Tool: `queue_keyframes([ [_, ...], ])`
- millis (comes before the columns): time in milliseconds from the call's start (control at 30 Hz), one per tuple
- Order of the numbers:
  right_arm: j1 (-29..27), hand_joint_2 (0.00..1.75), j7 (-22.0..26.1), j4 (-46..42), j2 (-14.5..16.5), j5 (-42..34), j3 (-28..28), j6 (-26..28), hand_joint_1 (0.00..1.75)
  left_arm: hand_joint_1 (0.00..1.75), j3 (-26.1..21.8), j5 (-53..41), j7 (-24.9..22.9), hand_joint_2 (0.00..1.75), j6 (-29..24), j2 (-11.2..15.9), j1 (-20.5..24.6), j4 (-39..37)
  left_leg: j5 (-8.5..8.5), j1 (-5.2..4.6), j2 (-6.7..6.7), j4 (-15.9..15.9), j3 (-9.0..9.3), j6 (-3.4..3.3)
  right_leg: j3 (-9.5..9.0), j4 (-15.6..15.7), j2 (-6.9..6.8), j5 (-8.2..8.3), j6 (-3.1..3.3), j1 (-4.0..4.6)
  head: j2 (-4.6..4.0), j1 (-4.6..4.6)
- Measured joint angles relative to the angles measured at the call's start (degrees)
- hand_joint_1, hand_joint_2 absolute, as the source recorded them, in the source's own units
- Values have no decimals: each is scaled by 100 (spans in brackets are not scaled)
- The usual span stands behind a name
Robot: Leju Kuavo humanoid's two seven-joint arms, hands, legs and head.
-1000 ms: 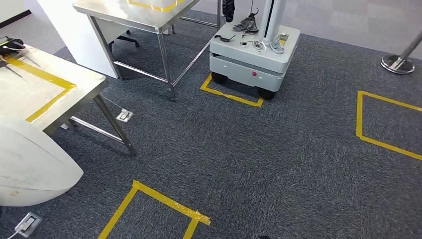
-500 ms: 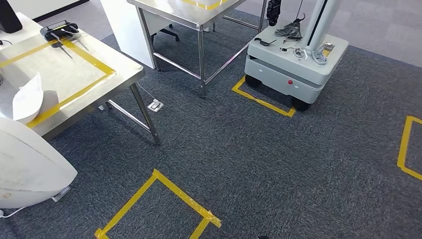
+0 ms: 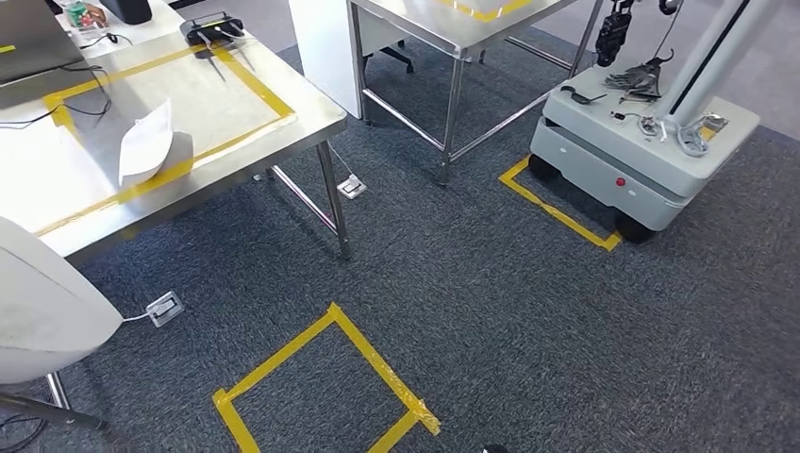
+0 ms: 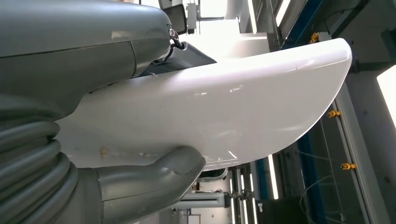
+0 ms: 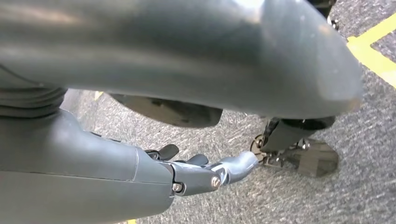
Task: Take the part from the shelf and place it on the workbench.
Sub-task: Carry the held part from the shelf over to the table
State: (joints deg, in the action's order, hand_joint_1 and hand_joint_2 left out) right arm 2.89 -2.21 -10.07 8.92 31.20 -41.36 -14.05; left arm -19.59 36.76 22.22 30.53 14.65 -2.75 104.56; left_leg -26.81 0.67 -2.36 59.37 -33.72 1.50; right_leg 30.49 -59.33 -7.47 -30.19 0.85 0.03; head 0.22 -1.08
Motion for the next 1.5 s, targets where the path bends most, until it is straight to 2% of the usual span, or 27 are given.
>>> queue_keyframes([
  [67, 8, 0, 7, -1, 2, -37, -25, 0, 0, 175, 13, -11, -5, 175, 8, 0, 39, -8, 32, 38, 131, -28, -5, -65, 80, -223, 245, -161, -68, -22, 0, 2],
  [133, -2, 0, 16, -1, 2, -66, -67, 0, 0, 175, 44, -16, -6, 175, 20, -9, 84, -26, 56, 54, 260, -36, -26, -110, 396, -871, 601, -492, -104, -39, 0, 4],
  [200, -30, 0, 29, -1, 2, -82, -103, 0, 0, 175, 74, -31, -9, 175, 26, -41, 93, -45, 69, 50, 411, -29, -55, -126, 744, -1508, 711, -695, -109, -41, 0, 6],
  [233, -48, 0, 41, 0, 2, -86, -115, 0, 0, 175, 84, -47, -10, 175, 26, -71, 92, -49, 73, 48, 496, -22, -65, -126, 804, -1581, 726, -646, -102, -41, 0, 6],
  [300, -67, 0, 63, -1, 2, -85, -127, 0, 0, 175, 106, -76, -24, 175, 21, -137, 88, -37, 83, 49, 662, -10, -68, -112, 590, -1053, 806, -261, -69, -44, 0, 7],
  [367, -67, 0, 77, -1, 3, -80, -129, 0, 0, 175, 123, -88, -40, 175, 18, -189, 83, -17, 99, 49, 808, -1, -85, -69, 266, -308, 1084, 43, -33, -55, 0, 5],
  [433, -60, 0, 83, -1, 6, -72, -131, 0, 0, 175, 130, -92, -43, 175, 18, -216, 65, 2, 127, 57, 930, -12, -122, 9, 148, -17, 1224, 93, -16, -43, 0, 3],
  [500, -56, 0, 84, -1, 9, -66, -132, 0, 0, 175, 132, -95, -35, 175, 19, -221, 6, 38, 164, 77, 1046, -48, -159, 95, 126, 24, 1080, 125, 31, -40, 0, 3],
  [533, -57, 0, 84, -1, 9, -65, -132, 0, 0, 175, 132, -93, -28, 175, 21, -219, -30, 60, 150, 72, 988, -29, -185, 124, 108, 55, 1009, 148, 69, -47, 0, -1],
  [567, -59, 0, 83, -1, 8, -67, -133, 0, 0, 175, 131, -91, -25, 175, 26, -219, -55, 80, 72, 60, 852, 78, -251, 148, 91, 86, 924, 170, 109, -62, 0, -7],
  [633, -66, 0, 81, -1, 6, -77, -134, 0, 0, 175, 138, -103, -32, 175, 35, -245, -67, 104, -268, 36, 461, 639, -512, 179, 79, 115, 754, 187, 159, -58, 0, -21],
  [700, -77, 0, 76, -1, 5, -84, -140, 0, 0, 175, 153, -145, -55, 175, 26, -301, -61, 111, -573, 42, 293, 1331, -815, 211, 83, 112, 567, 175, 181, -41, 0, -25],
  [733, -80, 0, 75, -1, 5, -84, -146, 0, 0, 175, 158, -171, -68, 175, 17, -326, -60, 112, -590, 46, 266, 1473, -861, 221, 82, 109, 475, 167, 183, -36, 0, -25],
  [767, -77, 0, 74, -1, 5, -83, -153, 0, 0, 175, 162, -190, -81, 175, 6, -345, -57, 115, -500, 48, 240, 1382, -788, 226, 79, 103, 391, 157, 179, -35, 0, -25],
  [833, -65, 0, 75, -1, 5, -79, -166, 0, 0, 175, 163, -211, -103, 175, -6, -362, -32, 135, -196, 40, 56, 680, -381, 208, 65, 79, 244, 126, 148, -32, 0, -25],
  [900, -55, 0, 75, -1, 4, -76, -174, 0, 0, 175, 164, -216, -111, 175, -9, -370, 0, 162, -31, 11, -140, 95, -45, 123, 48, 44, 127, 81, 87, -3, 0, -21],
  [933, -49, 0, 75, -1, 3, -76, -177, 0, 0, 175, 165, -215, -113, 175, -8, -374, 9, 171, -27, -6, -173, -6, 8, 73, 35, 37, 74, 66, 55, 12, 0, -20],
  [1000, -36, 0, 74, -2, 2, -81, -185, 0, 0, 175, 168, -210, -126, 175, 1, -390, 3, 181, -10, -11, -43, -5, 1, -8, -1, 50, -7, 49, -8, 18, 0, -18],
  [1067, -21, 0, 70, -4, -1, -109, -204, 0, 0, 175, 185, -207, -157, 175, 9, -411, 35, 190, 19, 18, 58, -29, -3, -85, 31, -85, 204, -65, -82, -7, 0, -13],
  [1133, -15, 0, 40, -5, -3, -159, -246, 0, 0, 175, 237, -191, -211, 175, 7, -430, 148, 176, 43, 43, 142, -44, -20, -150, 299, -642, 578, -380, -133, -33, 0, -4],
  [1200, -16, 0, -15, -5, -3, -190, -288, 0, 0, 175, 298, -141, -266, 175, -12, -435, 295, 109, 52, 43, 235, -39, -46, -173, 695, -1380, 719, -669, -146, -36, 0, -2],
  [1233, -18, 0, -37, -5, -4, -197, -305, 0, 0, 175, 316, -109, -287, 175, -24, -428, 362, 61, 54, 43, 276, -34, -52, -174, 811, -1565, 732, -676, -146, -37, 0, -2],
  [1267, -17, 0, -53, -5, -7, -205, -323, 0, 0, 175, 327, -77, -307, 175, -34, -414, 427, 12, 55, 46, 312, -28, -53, -171, 820, -1528, 735, -566, -140, -40, 0, -1],
  [1300, -14, 0, -64, -5, -10, -214, -342, 0, 0, 175, 334, -51, -324, 175, -41, -396, 487, -32, 54, 50, 341, -19, -50, -163, 720, -1269, 737, -366, -132, -45, 0, -1],
  [1367, -1, 0, -90, -5, -22, -225, -367, 0, 0, 175, 349, -19, -335, 175, -43, -355, 587, -96, 48, 48, 382, 5, -55, -118, 384, -487, 768, 33, -112, -55, 0, 0],
  [1433, 13, 0, -108, -5, -29, -226, -375, 0, 0, 175, 361, -9, -337, 175, -43, -321, 657, -137, 55, 33, 414, 17, -76, -40, 224, -65, 802, 178, -79, -51, 0, -2],
  [1500, 12, 0, -110, -5, -29, -226, -383, 0, 0, 175, 372, -3, -338, 175, -43, -285, 700, -167, 59, 19, 424, 4, -81, -54, 235, -17, 805, 194, -49, -46, 0, -4],
])
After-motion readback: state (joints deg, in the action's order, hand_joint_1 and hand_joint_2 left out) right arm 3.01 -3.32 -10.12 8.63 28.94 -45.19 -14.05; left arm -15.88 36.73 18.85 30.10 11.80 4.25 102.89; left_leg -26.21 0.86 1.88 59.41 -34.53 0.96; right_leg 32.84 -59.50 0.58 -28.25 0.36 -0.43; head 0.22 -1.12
